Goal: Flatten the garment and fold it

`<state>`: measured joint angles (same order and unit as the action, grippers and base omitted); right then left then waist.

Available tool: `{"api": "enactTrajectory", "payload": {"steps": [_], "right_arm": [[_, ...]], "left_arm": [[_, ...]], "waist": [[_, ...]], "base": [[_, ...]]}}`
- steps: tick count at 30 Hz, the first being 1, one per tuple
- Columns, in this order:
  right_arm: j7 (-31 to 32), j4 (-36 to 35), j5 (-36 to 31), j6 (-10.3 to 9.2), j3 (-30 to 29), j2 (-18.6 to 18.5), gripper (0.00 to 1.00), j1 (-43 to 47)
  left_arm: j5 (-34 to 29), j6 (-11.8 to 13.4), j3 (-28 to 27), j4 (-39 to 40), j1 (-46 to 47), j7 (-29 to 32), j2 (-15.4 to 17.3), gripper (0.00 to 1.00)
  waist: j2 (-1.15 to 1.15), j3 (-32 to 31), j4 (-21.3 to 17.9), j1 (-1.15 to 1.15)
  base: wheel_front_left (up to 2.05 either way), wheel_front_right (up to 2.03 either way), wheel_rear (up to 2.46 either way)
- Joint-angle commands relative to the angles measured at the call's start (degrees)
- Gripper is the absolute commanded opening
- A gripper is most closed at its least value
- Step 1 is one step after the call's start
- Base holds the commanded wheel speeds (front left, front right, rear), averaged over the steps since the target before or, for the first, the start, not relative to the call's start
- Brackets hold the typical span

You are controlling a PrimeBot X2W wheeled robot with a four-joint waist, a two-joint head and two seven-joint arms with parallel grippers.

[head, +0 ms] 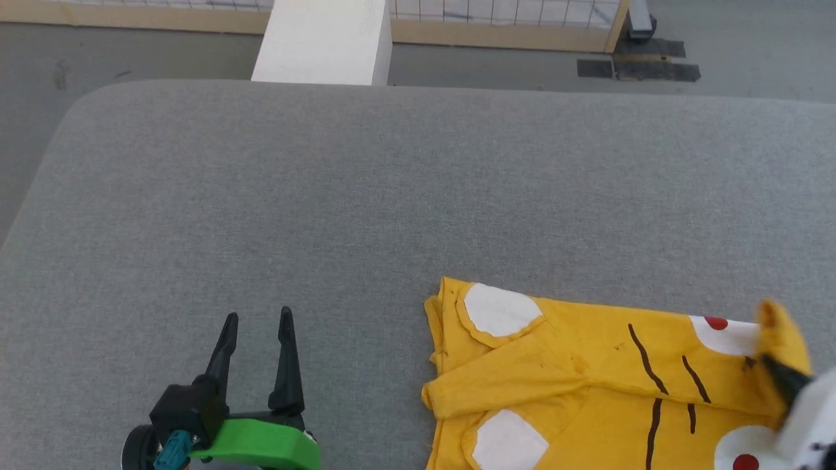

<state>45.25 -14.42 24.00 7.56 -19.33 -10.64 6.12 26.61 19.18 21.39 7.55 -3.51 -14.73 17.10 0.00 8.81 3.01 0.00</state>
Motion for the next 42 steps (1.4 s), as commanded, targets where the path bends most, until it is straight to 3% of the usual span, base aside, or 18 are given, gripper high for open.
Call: {"api": "enactTrajectory", "payload": {"steps": [1,7,14,25,33,34,35,36,40,42], "right_arm": [[1.0,-1.7,0.9,-0.08,2.6,0.9,0.00,0.6],[2.9,-5.0,2.2,-0.08,14.3,2.0,0.00,-2.0],[0.2,-1.2,2.8,-0.08,23.6,3.2,0.00,-8.8],[-4.7,12.6,0.8,-0.08,35.2,6.8,0.00,-17.3],[-10.2,28.0,-4.2,-0.08,36.2,7.7,0.00,-21.7],[-10.9,30.1,-4.7,-0.08,36.3,7.7,0.13,-22.2],[-11.6,31.4,-4.9,-0.08,36.6,7.7,0.65,-22.6],[-12.7,32.9,-5.0,-0.08,36.8,7.7,1.00,-23.1],[-14.5,34.6,-3.1,-0.08,38.8,7.7,1.00,-24.6],[-14.6,28.8,-1.7,-0.08,37.5,7.3,1.00,-24.1]], "left_arm": [[0.2,-0.4,-0.1,-0.3,-0.5,-0.3,0.0,1.00],[0.7,-1.1,-0.2,-0.6,-0.6,-0.2,0.6,1.00],[1.3,-1.8,0.1,-1.3,-0.1,-0.2,0.4,1.00],[1.5,-2.7,-0.1,-1.9,1.0,-0.2,-0.8,1.00],[1.4,-4.0,-0.1,-3.9,2.2,-0.3,-2.8,1.00],[1.3,-4.2,-0.2,-4.2,2.3,-0.3,-3.0,1.00],[1.2,-4.4,-0.2,-4.4,2.4,-0.3,-3.2,1.00],[1.2,-4.6,-0.3,-4.7,2.4,-0.3,-3.4,1.00],[1.0,-5.2,-0.8,-5.4,2.2,-0.3,-3.5,1.00],[1.0,-5.6,-1.2,-5.6,1.7,-0.3,-3.3,1.00]], "waist": [[0.00,-0.8,0.6,0.00],[0.00,-1.2,1.6,0.00],[0.00,-1.4,3.3,0.00],[0.00,0.5,5.9,0.00],[0.00,1.2,7.6,0.00],[0.00,1.1,7.8,0.00],[0.00,0.9,7.9,0.00],[0.00,0.7,8.0,0.00],[0.00,-0.2,7.9,0.00],[0.00,-1.1,7.1,0.00]], "base": [[0.00,0.00,0.00],[0.00,0.00,0.00],[0.00,0.00,0.00],[0.00,0.00,0.00],[0.00,0.00,0.00],[0.00,0.00,0.00],[0.00,0.00,0.00],[0.00,0.00,0.00],[0.00,0.00,0.00],[0.00,0.00,0.00]]}}
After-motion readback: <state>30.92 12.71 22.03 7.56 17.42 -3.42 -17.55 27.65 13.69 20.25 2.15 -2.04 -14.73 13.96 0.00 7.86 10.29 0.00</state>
